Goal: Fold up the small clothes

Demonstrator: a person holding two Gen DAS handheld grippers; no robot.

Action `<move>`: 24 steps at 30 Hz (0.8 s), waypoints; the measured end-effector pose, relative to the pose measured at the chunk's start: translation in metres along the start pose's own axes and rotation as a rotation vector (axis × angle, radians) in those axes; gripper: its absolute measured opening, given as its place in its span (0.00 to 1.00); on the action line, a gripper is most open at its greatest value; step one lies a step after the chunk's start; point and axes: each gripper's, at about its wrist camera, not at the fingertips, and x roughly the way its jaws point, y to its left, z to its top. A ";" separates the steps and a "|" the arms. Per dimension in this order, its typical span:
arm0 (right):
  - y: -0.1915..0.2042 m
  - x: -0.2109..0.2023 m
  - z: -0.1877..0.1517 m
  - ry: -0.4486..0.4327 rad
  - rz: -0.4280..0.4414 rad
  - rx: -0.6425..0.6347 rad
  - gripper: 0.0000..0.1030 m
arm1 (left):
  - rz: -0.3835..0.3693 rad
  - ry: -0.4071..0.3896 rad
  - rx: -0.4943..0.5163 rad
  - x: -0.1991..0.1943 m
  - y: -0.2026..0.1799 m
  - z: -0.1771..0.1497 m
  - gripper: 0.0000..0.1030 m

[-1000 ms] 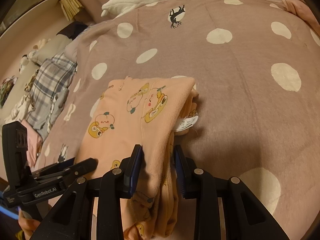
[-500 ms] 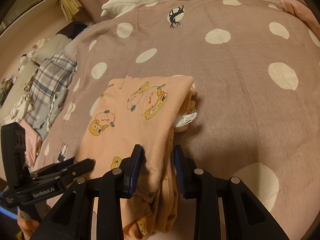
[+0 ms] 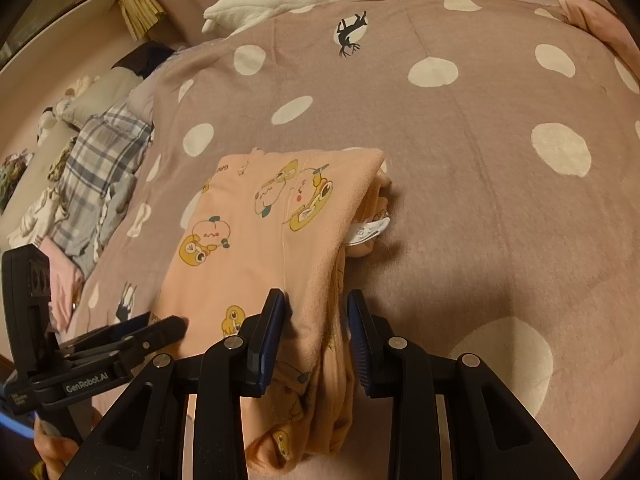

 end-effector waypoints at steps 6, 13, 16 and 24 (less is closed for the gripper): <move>0.001 -0.001 -0.001 0.000 -0.003 0.002 0.30 | 0.003 0.001 -0.002 -0.002 0.001 -0.002 0.63; 0.002 -0.001 -0.003 0.001 -0.002 0.003 0.30 | 0.008 0.000 -0.002 -0.003 0.001 -0.005 0.63; 0.002 -0.001 -0.002 0.002 -0.002 0.002 0.30 | 0.009 0.001 -0.001 -0.003 0.002 -0.005 0.63; 0.001 -0.001 -0.003 0.002 -0.003 0.003 0.30 | 0.011 0.002 -0.002 -0.005 0.002 -0.007 0.63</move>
